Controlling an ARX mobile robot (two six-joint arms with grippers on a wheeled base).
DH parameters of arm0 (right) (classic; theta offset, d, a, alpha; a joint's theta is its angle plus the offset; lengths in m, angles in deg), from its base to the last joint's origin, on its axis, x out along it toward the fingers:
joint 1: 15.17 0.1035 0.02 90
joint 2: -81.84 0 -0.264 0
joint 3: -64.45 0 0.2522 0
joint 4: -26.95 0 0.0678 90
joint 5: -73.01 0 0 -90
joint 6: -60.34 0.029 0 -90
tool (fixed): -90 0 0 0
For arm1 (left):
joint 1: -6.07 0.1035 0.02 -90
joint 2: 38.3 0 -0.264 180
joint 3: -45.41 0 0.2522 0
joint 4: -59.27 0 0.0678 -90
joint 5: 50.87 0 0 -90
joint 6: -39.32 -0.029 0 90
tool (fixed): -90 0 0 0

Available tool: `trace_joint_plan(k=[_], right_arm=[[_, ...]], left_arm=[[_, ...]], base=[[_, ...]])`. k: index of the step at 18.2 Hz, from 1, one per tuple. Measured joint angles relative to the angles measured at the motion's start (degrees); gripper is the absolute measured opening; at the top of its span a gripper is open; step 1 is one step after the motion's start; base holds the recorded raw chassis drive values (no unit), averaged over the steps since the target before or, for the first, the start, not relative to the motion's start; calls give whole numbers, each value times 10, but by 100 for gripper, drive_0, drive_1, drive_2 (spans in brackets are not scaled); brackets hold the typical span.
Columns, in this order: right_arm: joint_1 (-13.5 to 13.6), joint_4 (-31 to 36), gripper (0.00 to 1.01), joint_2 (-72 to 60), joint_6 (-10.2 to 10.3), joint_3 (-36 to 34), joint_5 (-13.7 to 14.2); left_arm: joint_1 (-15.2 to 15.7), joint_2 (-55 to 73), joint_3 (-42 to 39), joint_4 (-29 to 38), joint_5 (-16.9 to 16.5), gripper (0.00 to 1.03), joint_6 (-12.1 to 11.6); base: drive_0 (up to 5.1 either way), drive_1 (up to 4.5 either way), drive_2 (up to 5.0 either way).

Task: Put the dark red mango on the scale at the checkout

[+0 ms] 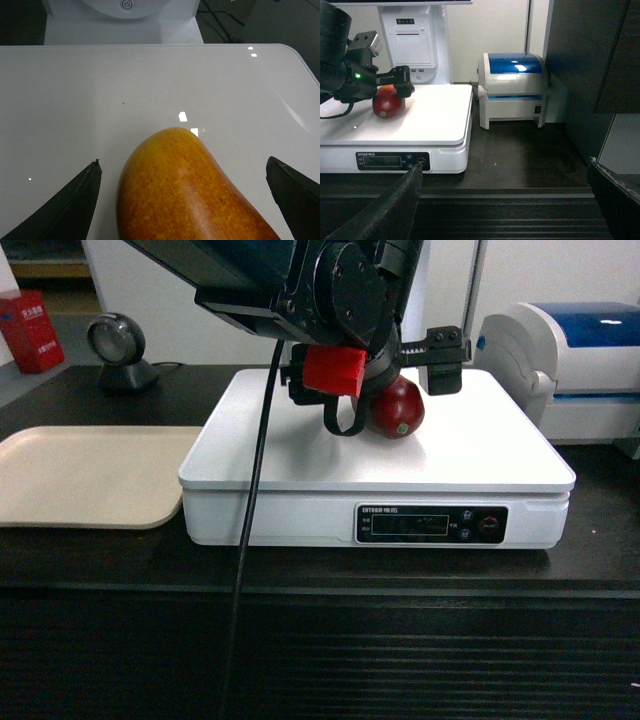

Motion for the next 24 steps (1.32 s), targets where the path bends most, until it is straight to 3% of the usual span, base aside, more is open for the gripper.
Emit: trace_joint_plan(k=[8,10,11,12,14,15,16,17,19,22,24], right_arm=[[0,0,98,0,0,0,0],[0,0,98,0,0,0,0],[0,0,98,0,0,0,0],[0,0,98,0,0,0,0],[0,0,98,0,0,0,0],[0,0,98,0,0,0,0],[0,0,98,0,0,0,0],[0,0,98,0,0,0,0],[0,0,98,0,0,0,0],[0,0,98,0,0,0,0],[0,0,98,0,0,0,0]], left_arm=[[-2,-31,-28,42,3,98,-25],[-7,-70,-65,104,-5,98,-57],[-10,-93,-93,144,-23,98,-85],[-11,-121,-129,193,-62,98,-110],[-7,-186,-224,305,-167,98,-162],[6,-227,-277,357,-225,98,-188],[25,-261,-316,381,-256,98,-200],[53,-290,-350,391,-266,98,-205],[120,-340,-418,393,-258,98,-212],[195,-425,-527,409,-213,98,-234],[245,-485,-576,379,-187,98,-233]], base=[[0,0,0],[0,0,0],[0,0,0],[0,0,0],[0,0,0],[0,0,0],[0,0,0],[0,0,0],[0,0,0],[0,0,0],[0,0,0]])
